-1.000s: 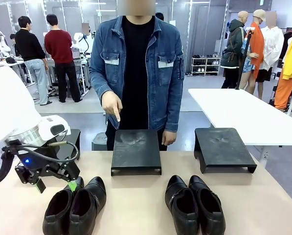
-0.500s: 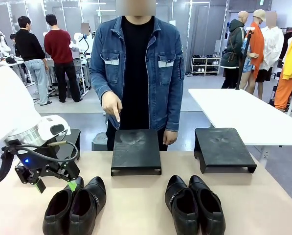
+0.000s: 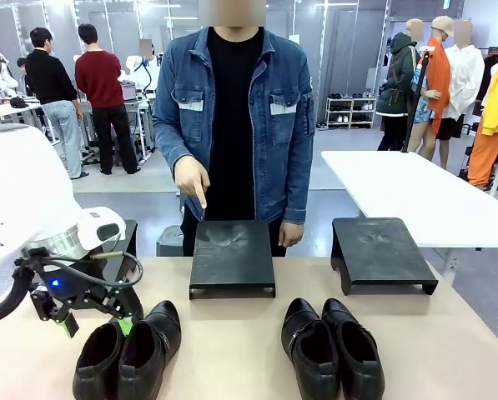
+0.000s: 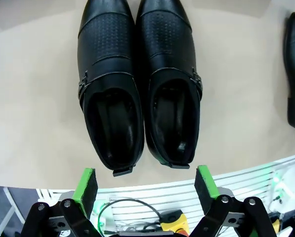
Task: Place the shoes on the stand as instructed by the person.
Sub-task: Pick up one pair of Shoes and place it on the Shoes Stand indicated by the person.
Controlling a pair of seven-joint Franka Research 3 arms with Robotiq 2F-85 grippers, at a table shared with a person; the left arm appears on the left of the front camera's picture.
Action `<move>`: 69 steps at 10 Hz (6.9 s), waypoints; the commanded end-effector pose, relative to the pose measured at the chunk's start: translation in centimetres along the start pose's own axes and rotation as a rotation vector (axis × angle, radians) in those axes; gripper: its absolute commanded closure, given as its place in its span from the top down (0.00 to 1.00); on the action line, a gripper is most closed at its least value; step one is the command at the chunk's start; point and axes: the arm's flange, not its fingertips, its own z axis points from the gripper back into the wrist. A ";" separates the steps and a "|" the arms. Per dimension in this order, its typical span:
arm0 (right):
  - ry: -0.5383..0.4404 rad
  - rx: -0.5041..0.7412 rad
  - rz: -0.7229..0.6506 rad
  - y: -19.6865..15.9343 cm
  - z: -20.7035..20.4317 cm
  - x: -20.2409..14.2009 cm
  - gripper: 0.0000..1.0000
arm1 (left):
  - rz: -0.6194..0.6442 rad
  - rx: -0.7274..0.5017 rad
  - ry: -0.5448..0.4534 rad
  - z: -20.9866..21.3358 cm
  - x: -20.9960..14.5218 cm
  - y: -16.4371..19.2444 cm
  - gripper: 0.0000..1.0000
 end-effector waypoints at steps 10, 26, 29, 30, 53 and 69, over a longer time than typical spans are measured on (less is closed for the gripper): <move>-0.005 0.009 0.005 0.0 0.1 0.1 1.00 | 0.110 0.111 -0.018 -7.5 1.7 -2.2 1.00; -0.005 0.009 0.005 0.0 0.1 0.1 1.00 | 0.117 0.140 -0.035 -9.3 2.4 -2.2 0.00; -0.005 0.009 0.005 0.0 0.1 0.1 1.00 | 0.079 0.107 -0.150 -1.2 1.4 -3.0 0.00; -0.005 0.009 0.005 0.0 0.1 0.1 1.00 | 0.106 0.101 -0.147 0.0 1.9 -3.3 0.00; -0.005 0.009 0.005 0.0 0.1 0.1 1.00 | 0.006 0.006 -0.360 -0.6 25.7 -18.9 0.00; -0.005 0.009 0.005 0.0 0.1 0.1 1.00 | -0.002 0.036 -0.421 -8.1 26.8 -18.2 0.07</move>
